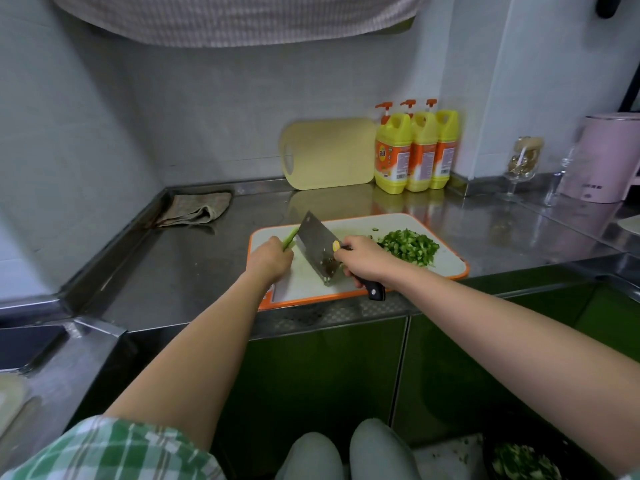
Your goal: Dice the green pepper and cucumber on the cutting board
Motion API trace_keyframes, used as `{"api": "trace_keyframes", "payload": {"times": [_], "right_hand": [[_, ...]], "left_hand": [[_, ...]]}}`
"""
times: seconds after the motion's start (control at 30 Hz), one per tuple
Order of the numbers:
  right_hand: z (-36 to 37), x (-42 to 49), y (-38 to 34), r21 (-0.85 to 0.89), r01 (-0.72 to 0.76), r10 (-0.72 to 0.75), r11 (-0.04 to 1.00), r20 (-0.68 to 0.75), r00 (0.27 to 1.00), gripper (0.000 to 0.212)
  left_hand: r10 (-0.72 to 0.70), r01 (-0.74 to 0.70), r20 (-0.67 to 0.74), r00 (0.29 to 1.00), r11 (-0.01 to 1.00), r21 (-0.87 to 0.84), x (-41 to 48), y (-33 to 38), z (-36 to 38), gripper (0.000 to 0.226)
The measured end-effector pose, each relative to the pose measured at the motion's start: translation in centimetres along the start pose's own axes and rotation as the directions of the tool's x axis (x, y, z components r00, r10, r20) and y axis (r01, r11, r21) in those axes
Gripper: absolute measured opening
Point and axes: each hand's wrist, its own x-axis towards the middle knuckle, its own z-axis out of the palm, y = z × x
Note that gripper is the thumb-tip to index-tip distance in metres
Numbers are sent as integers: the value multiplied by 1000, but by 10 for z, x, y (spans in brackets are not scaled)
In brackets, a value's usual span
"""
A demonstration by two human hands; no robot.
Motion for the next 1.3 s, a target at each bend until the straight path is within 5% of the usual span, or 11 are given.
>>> {"api": "trace_keyframes", "payload": {"times": [0.4, 0.63, 0.87, 1.1, 1.3], "right_hand": [[-12, 5, 2, -68, -48, 40, 997, -116, 992, 15], [-5, 10, -4, -261, -81, 67, 962, -59, 996, 28], [0, 22, -6, -395, -136, 130, 909, -41, 991, 18], [-9, 19, -16, -406, -43, 18, 913, -66, 998, 15], [-5, 10, -32, -519, -93, 129, 850, 33, 991, 17]], "left_hand": [[205, -222, 94, 974, 944, 243, 1, 2, 21, 39], [264, -252, -48, 963, 951, 180, -6, -7, 20, 38], [333, -335, -117, 936, 942, 6, -8, -1, 26, 23], [325, -331, -163, 931, 943, -13, -8, -3, 28, 29], [276, -294, -199, 940, 954, -66, -10, -7, 34, 22]]}}
